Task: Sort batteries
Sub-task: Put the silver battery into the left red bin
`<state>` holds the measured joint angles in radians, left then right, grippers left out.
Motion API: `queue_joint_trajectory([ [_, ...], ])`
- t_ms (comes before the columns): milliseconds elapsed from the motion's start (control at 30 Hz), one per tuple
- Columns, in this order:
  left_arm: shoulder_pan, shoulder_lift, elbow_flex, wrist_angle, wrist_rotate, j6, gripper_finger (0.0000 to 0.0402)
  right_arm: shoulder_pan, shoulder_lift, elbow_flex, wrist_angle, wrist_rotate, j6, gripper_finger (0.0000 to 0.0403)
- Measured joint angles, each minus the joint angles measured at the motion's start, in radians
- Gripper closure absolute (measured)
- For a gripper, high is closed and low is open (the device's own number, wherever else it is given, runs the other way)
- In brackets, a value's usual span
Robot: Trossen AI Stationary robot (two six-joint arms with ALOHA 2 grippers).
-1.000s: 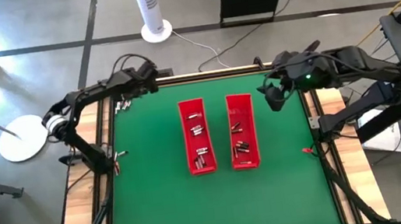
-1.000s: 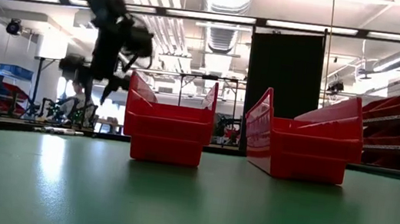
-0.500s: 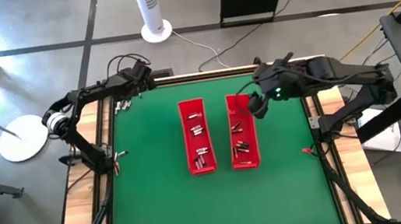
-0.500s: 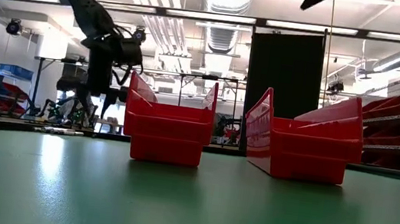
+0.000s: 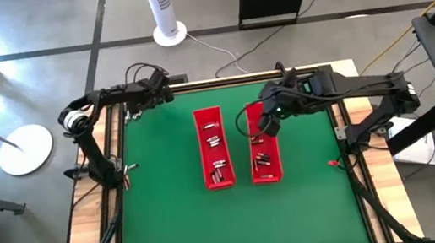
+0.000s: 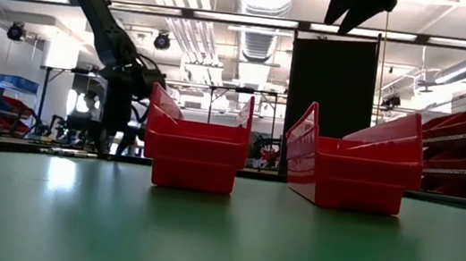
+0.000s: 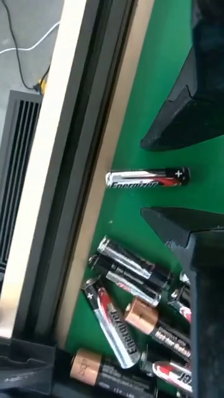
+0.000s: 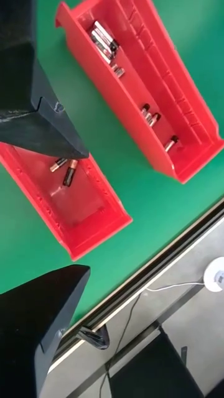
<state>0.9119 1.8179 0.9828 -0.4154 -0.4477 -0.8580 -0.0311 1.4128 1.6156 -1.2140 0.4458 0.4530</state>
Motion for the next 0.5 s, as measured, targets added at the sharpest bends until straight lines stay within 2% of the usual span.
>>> queue_joint_trajectory([
  [333,-0.001,0.039,0.032,-0.014,-0.005,-0.039,0.0266,-0.026,0.009,0.0,0.026,0.0,-0.055,0.0105],
  [500,-0.001,0.039,0.031,-0.007,0.008,-0.006,0.0296,-0.049,0.007,0.0,0.027,0.001,-0.066,0.0115],
])
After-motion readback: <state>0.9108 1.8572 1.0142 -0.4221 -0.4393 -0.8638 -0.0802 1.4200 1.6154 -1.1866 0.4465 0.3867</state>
